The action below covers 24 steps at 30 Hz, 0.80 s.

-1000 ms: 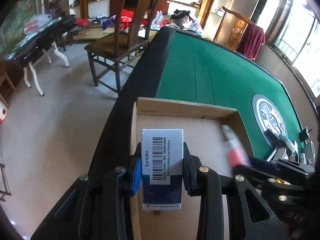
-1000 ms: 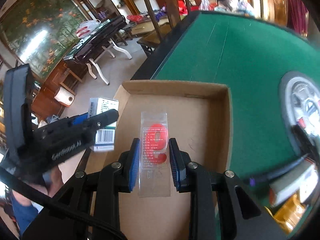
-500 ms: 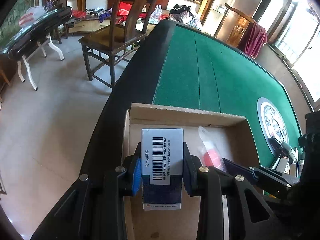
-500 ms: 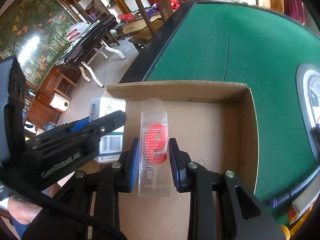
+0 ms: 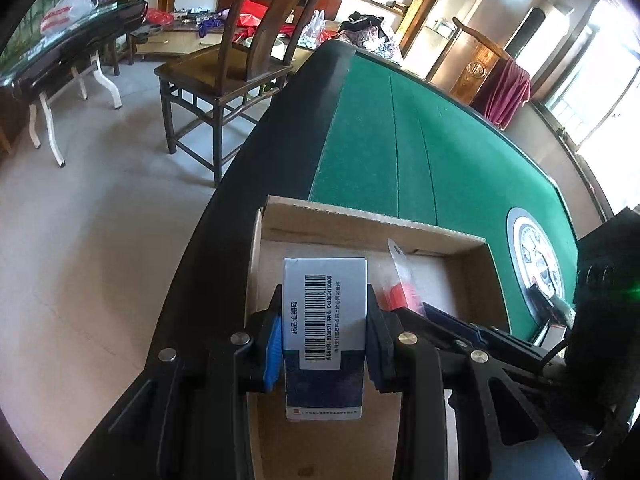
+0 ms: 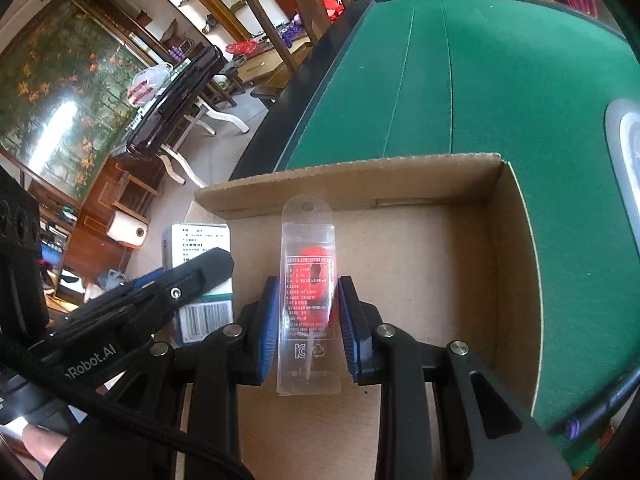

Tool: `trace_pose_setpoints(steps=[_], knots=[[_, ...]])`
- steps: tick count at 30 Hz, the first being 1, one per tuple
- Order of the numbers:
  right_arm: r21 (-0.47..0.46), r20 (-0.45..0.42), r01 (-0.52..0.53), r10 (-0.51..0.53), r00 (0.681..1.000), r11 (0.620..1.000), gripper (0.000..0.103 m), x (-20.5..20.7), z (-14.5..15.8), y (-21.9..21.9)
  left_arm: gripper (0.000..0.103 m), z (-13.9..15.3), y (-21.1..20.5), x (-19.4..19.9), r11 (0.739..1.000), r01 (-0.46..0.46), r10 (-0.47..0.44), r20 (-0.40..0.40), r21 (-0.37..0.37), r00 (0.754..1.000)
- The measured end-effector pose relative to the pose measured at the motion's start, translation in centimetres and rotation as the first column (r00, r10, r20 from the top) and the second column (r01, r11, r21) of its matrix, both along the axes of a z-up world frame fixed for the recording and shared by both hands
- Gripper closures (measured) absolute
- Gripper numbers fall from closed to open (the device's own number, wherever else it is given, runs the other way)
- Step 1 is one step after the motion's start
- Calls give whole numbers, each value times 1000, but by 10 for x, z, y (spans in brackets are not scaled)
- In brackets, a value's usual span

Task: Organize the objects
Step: 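Carry both items into the cardboard tray and open both tools to release, then move both tools back over the items on the green table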

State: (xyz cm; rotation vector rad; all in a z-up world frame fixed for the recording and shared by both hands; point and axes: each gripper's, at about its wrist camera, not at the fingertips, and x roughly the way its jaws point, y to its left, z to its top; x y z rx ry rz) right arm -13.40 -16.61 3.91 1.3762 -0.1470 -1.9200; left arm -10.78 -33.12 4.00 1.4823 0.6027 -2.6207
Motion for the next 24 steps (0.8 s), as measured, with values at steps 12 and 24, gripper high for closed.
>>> trace_pose_setpoints(steps=[12,24], knots=[[-32,30,9,-8,1000,999,75,-3,0,1,67,4,1,0,1000,-5,5,-6,28,1000],[-70,-26,-23,21,999,997,75,23,29,28,67,42,26,44,999,15,-12,-113,29,994]])
